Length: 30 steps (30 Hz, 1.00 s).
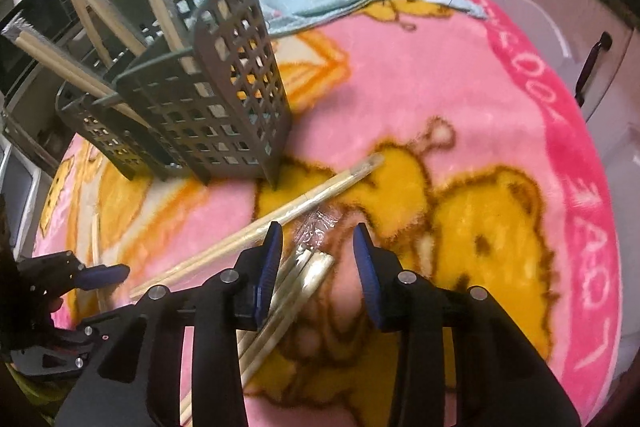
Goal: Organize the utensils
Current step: 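Move both open tools down toward the remaining wrapped chopsticks, then close the right tool on a wrapped chopstick while the left tool grasps another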
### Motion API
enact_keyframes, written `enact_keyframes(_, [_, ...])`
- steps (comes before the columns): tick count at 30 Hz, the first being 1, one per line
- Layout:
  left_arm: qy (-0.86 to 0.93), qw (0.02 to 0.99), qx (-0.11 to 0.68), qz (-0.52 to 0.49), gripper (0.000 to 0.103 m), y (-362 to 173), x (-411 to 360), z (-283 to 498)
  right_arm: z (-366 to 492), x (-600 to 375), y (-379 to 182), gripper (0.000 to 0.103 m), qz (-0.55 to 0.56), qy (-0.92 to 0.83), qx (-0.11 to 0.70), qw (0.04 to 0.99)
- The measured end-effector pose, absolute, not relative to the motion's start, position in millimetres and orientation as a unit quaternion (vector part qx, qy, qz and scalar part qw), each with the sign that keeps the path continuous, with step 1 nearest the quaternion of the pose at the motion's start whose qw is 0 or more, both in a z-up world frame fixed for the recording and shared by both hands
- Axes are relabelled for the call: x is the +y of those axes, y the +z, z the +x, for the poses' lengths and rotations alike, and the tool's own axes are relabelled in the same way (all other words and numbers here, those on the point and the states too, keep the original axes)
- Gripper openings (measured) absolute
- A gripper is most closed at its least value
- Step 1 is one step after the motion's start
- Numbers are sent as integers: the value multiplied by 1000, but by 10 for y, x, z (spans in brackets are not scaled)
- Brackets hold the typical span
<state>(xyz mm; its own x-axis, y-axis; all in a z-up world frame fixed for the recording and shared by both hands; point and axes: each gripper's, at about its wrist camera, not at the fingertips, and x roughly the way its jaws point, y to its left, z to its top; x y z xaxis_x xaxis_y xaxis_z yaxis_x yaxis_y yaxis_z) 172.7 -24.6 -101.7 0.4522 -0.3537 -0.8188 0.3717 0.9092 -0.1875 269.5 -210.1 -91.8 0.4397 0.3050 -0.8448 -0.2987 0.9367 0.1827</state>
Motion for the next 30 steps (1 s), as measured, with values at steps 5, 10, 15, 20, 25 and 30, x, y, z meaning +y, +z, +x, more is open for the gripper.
enact_keyframes(5, [-211, 854, 476, 22, 22, -1036, -251, 1732, 2785, -2081, -1011, 32, 19, 177, 510, 842])
enact_keyframes(10, [-212, 853, 476, 13, 13, -1051, -195, 1771, 2846, -2115, -1049, 22, 42, 172, 512, 840])
enact_keyframes(15, [-217, 851, 478, -12, 10, -1071, -125, 1811, 2864, -2175, -1053, 10, 63, 174, 511, 839])
enact_keyframes(20, [-226, 852, 472, -22, 8, -1040, -85, 1802, 2836, -2253, -999, 3, 95, 173, 500, 843])
enact_keyframes(25, [-237, 858, 456, -24, 7, -921, -29, 1718, 2759, -2300, -847, 3, 102, 173, 481, 853])
enact_keyframes(30, [-242, 867, 435, -27, 6, -720, -6, 1621, 2682, -2329, -676, 3, 108, 175, 461, 863])
